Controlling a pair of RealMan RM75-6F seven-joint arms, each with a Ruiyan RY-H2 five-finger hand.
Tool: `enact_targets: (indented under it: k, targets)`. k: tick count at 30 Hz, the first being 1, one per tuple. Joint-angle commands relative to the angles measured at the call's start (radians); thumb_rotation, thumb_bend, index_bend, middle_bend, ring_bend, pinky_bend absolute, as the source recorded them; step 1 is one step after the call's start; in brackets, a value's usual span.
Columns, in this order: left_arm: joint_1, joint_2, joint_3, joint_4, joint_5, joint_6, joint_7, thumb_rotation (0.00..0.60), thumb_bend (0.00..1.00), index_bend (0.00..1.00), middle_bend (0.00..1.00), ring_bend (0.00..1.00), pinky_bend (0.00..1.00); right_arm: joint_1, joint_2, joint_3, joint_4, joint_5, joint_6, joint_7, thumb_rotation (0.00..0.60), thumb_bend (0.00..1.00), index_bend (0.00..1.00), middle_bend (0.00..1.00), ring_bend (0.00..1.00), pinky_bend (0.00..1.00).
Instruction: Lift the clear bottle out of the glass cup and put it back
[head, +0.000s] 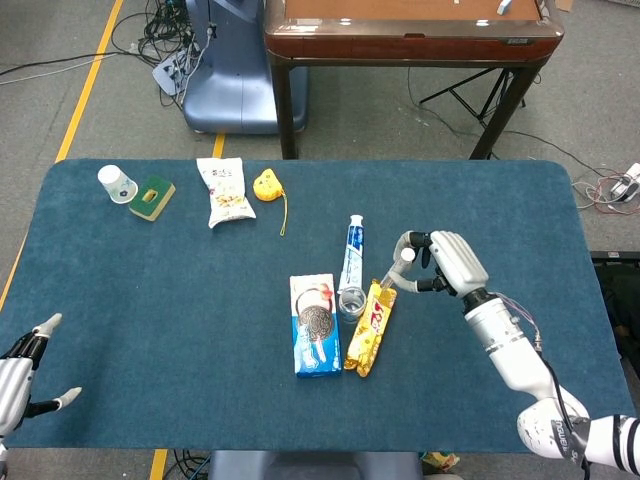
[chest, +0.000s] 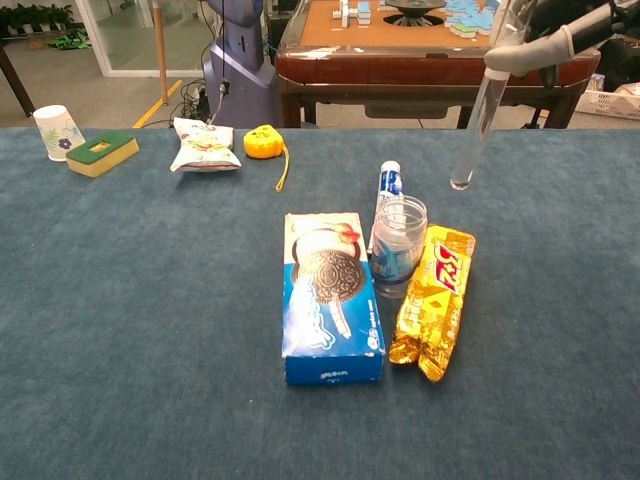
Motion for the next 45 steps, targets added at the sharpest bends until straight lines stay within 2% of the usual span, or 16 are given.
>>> enact_targets:
  k: [1,6,13,15,18,20,25,29,31,35,41,43,45]
  targets:
    - [0.000,0.000,0.000,0.000,-0.001,-0.001,0.000,0.600,0.09,0.00,0.16,0.19,0.44,-0.010,0.021,0.004,0.041,-0.058,-0.071,0.135,0.600,0.47,0.83,0.66,0.52,0.58]
    - [-0.001,0.001,0.000,0.000,-0.001,-0.001,-0.001,0.600,0.09,0.00,0.16,0.19,0.44,0.007,0.049,-0.013,0.040,-0.036,-0.088,0.019,0.600,0.48,0.83,0.67,0.52,0.58]
    - [-0.001,0.000,0.001,-0.001,0.000,-0.001,0.003,0.600,0.09,0.00,0.16,0.19,0.44,0.058,0.113,-0.033,-0.045,0.088,-0.103,-0.245,0.600,0.49,0.84,0.67,0.52,0.58]
    - [-0.001,0.000,0.001,-0.001,0.001,-0.001,0.002,0.600,0.09,0.00,0.16,0.19,0.44,0.062,0.104,-0.030,-0.068,0.126,-0.086,-0.270,0.600,0.49,0.84,0.67,0.52,0.58]
    - [0.000,0.001,0.001,-0.001,0.000,0.000,0.000,0.600,0.09,0.00,0.16,0.19,0.44,0.047,0.091,0.002,-0.083,0.166,-0.107,-0.140,0.600,0.49,0.84,0.67,0.52,0.58]
    - [0.000,0.002,0.001,-0.001,0.000,0.000,-0.002,0.600,0.09,0.00,0.16,0.19,0.44,0.026,0.088,0.033,-0.071,0.156,-0.147,0.010,0.600,0.49,0.84,0.67,0.52,0.58]
    - [-0.001,0.001,0.001,-0.001,-0.002,-0.002,0.001,0.600,0.09,0.00,0.16,0.19,0.44,-0.019,0.087,0.078,-0.009,0.031,-0.230,0.310,0.600,0.49,0.84,0.67,0.52,0.58]
    - [-0.001,0.000,0.001,-0.002,-0.001,-0.002,0.005,0.600,0.09,0.00,0.16,0.19,0.44,-0.028,0.091,0.072,0.027,-0.057,-0.237,0.361,0.600,0.49,0.84,0.67,0.52,0.58]
    - [-0.001,0.000,0.001,-0.002,-0.001,-0.001,0.005,0.600,0.09,0.00,0.16,0.19,0.44,-0.026,0.094,0.061,0.038,-0.075,-0.229,0.328,0.600,0.49,0.84,0.67,0.52,0.58]
    - [-0.001,-0.001,0.001,-0.001,-0.001,-0.001,0.006,0.600,0.09,0.00,0.16,0.19,0.44,-0.007,0.112,0.027,0.038,-0.058,-0.220,0.162,0.600,0.49,0.84,0.67,0.52,0.58]
    - [-0.001,-0.002,0.001,-0.001,-0.002,-0.001,0.009,0.600,0.09,0.00,0.16,0.19,0.44,0.034,0.122,-0.025,-0.004,0.068,-0.173,-0.161,0.600,0.49,0.84,0.68,0.52,0.58]
    - [-0.001,-0.001,0.002,-0.002,-0.003,-0.003,0.010,0.600,0.09,0.00,0.16,0.19,0.44,0.044,0.116,-0.031,-0.024,0.116,-0.150,-0.224,0.600,0.49,0.84,0.68,0.52,0.58]
    - [-0.002,-0.001,0.002,-0.002,-0.004,-0.005,0.011,0.600,0.09,0.00,0.16,0.19,0.44,0.045,0.104,-0.027,-0.038,0.148,-0.133,-0.229,0.600,0.49,0.84,0.68,0.52,0.58]
